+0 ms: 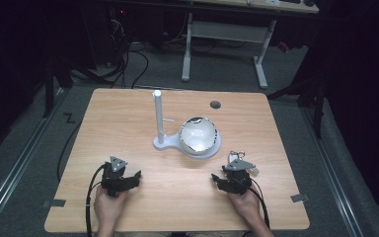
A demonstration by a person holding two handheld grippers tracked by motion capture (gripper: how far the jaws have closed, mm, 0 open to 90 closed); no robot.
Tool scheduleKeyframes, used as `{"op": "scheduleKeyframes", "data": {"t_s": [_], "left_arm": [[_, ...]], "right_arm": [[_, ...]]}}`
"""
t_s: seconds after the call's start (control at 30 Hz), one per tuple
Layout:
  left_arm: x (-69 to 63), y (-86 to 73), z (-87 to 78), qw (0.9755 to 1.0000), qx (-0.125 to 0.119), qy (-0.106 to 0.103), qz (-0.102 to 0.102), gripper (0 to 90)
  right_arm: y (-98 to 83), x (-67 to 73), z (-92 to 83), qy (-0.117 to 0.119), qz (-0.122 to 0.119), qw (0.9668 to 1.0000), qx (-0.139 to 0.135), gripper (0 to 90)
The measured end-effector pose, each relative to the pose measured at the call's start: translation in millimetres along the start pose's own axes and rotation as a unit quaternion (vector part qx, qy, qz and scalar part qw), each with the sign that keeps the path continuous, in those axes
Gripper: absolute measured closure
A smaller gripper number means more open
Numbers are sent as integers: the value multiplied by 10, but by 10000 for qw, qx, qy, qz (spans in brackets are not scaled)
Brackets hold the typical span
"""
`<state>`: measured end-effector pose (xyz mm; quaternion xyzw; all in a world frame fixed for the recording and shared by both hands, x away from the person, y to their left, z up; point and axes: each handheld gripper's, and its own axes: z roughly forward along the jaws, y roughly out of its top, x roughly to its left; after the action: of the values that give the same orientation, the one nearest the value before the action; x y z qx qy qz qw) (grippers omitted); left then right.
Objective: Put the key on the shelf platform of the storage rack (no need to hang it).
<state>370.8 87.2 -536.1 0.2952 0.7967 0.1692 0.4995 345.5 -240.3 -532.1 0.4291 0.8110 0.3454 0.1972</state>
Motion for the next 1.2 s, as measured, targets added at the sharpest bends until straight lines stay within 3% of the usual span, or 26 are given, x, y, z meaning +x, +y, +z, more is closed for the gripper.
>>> {"op": "scheduleKeyframes", "data": {"t_s": [1.2], "left_arm": [[2,1,1,10000,2,-11,22,240]], "right_arm": [[-3,29,-4,-11,26,10000,15,410]]}}
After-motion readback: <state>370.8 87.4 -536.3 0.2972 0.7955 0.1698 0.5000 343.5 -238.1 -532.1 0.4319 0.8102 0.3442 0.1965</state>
